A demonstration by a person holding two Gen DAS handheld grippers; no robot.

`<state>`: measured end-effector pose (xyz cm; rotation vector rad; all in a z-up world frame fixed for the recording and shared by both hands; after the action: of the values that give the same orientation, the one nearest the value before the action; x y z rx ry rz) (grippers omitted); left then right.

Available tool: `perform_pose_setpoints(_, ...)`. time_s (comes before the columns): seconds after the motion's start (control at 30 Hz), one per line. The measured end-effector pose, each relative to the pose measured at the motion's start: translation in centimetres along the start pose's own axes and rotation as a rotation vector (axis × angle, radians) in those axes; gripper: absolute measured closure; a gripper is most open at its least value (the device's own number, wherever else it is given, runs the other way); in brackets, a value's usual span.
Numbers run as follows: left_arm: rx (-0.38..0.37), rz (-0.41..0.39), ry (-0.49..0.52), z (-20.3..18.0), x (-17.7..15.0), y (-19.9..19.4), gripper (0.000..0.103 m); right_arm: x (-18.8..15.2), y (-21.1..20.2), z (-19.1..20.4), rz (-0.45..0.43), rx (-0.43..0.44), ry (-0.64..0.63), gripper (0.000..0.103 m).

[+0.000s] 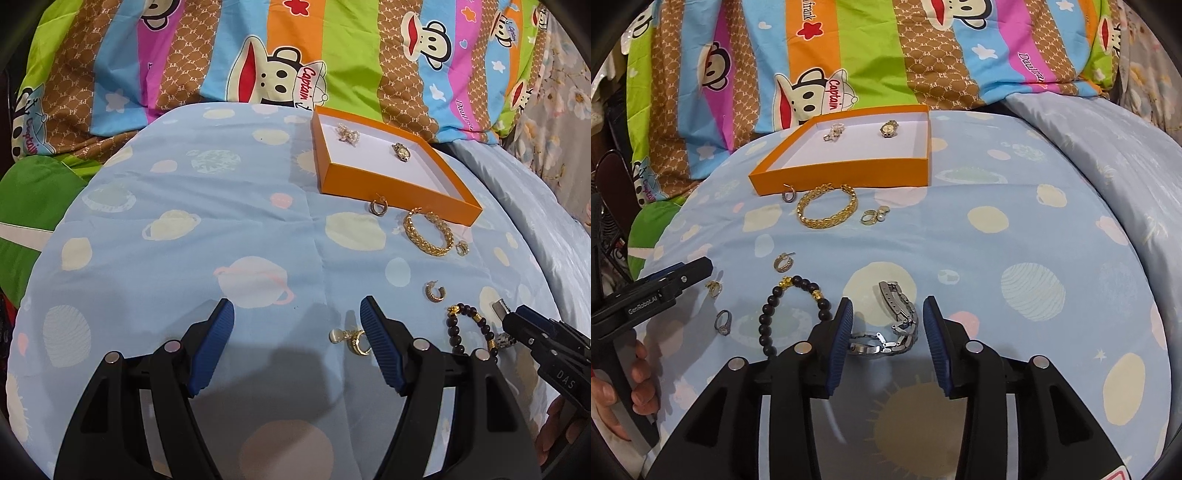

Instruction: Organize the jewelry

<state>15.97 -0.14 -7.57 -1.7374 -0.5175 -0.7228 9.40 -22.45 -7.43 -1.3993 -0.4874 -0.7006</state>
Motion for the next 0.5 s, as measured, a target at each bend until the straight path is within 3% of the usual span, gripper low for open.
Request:
perform_pose_setpoints(0.2,-0.001,0.000,-0.002,0.1,-0.1,0.0,0.034,-1.3,-1.2,-0.4,0.024,-0.015,-0.030,0.062)
perform_pose_setpoints(0.5,0.002,0.000,-0.005,0.2,-0.1,0.0,0.034,-0.7,-2.2,-1.7,-0.011,-0.008,0.050,0.061)
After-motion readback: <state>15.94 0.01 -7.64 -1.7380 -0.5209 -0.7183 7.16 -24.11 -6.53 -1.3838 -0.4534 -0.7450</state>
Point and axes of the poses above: each gripper's, at about its wrist camera, not at the fingertips, and y roughly the way its jaws point, z to its left, x to its top, the point moved 10 cm from there along y, roughly the way its jaws point, and after that the axes turned 6 degrees about -z, right-handed, at the moved point
